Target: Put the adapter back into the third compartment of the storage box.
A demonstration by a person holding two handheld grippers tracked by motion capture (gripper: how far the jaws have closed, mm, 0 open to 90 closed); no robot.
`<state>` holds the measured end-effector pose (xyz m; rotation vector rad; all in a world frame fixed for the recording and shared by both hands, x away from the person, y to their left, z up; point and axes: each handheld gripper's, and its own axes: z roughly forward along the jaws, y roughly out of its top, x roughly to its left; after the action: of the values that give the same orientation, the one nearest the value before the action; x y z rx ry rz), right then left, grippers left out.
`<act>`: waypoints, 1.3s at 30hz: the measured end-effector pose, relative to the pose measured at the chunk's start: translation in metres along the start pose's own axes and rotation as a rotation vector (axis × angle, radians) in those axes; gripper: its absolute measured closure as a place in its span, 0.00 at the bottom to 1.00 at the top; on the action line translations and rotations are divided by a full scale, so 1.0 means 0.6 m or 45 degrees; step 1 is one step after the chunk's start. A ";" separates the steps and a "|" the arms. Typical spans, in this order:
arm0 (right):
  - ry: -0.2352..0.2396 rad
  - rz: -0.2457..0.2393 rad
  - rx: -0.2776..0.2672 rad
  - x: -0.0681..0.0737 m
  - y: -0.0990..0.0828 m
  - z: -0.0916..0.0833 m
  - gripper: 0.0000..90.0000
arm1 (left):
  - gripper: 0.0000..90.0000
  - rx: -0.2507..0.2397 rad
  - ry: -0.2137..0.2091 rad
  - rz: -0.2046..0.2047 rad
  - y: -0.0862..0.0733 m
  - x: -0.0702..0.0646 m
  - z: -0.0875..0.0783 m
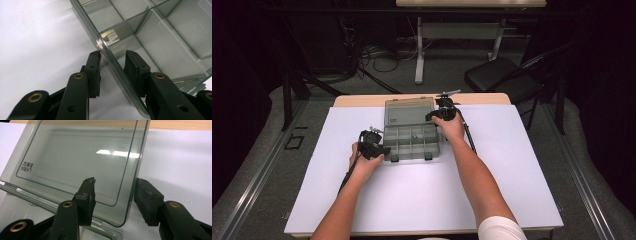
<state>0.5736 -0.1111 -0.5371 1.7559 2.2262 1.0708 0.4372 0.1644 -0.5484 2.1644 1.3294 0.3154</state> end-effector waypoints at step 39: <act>0.043 -0.054 -0.037 -0.023 0.005 -0.034 0.89 | 0.74 -0.008 0.015 0.015 0.000 -0.002 0.001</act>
<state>0.5703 -0.1322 -0.5245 1.6839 2.2444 1.1265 0.4371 0.1633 -0.5487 2.1696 1.3207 0.3370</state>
